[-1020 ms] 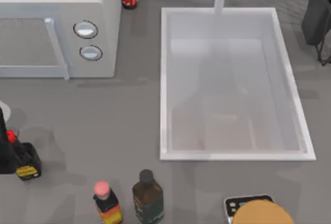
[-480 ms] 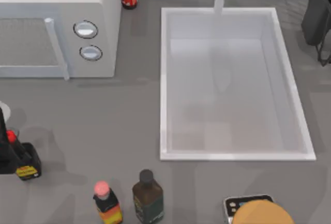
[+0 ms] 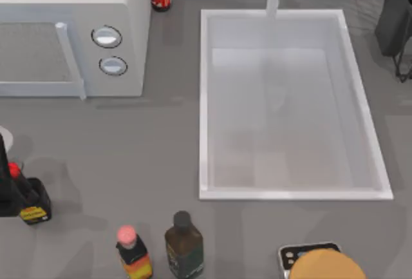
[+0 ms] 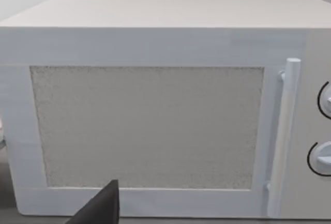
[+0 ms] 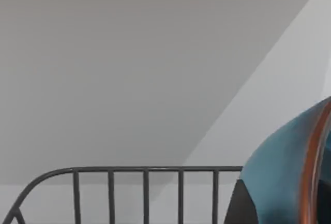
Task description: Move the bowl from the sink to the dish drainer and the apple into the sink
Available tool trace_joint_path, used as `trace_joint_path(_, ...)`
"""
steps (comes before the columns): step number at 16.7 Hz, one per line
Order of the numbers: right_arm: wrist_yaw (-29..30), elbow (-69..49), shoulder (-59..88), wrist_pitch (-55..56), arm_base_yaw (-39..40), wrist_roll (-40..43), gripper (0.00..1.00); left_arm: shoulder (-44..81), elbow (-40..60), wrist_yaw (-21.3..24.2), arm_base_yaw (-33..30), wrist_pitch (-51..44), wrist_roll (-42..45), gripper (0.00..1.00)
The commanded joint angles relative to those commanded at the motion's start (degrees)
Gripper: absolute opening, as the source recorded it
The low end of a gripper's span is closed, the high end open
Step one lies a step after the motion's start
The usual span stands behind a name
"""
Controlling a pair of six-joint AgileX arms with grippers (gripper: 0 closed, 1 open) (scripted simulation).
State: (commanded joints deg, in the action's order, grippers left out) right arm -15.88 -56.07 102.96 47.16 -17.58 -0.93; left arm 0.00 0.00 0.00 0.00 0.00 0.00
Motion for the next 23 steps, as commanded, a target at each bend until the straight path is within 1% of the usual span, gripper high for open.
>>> trace_joint_path(6, 0.00, 0.00, 0.00, 0.00, 0.00, 0.00, 0.98, 0.00, 0.00, 0.00, 0.00, 0.00, 0.00, 1.00)
trace_joint_path(7, 0.00, 0.00, 0.00, 0.00, 0.00, 0.00, 1.00, 0.00, 0.00, 0.00, 0.00, 0.00, 0.00, 1.00)
trace_joint_path(17, 0.15, 0.20, -0.51, -0.18, -0.11, 0.06, 1.00, 0.00, 0.00, 0.00, 0.00, 0.00, 0.00, 1.00)
trace_joint_path(20, 0.96, 2.34, -4.81, -1.96, 0.44, 0.20, 1.00, 0.00, 0.00, 0.00, 0.00, 0.00, 0.00, 1.00)
trace_joint_path(23, 2.09, 6.38, -12.29, -5.36, 1.74, 0.23, 1.00, 0.00, 0.00, 0.00, 0.00, 0.00, 0.00, 1.00)
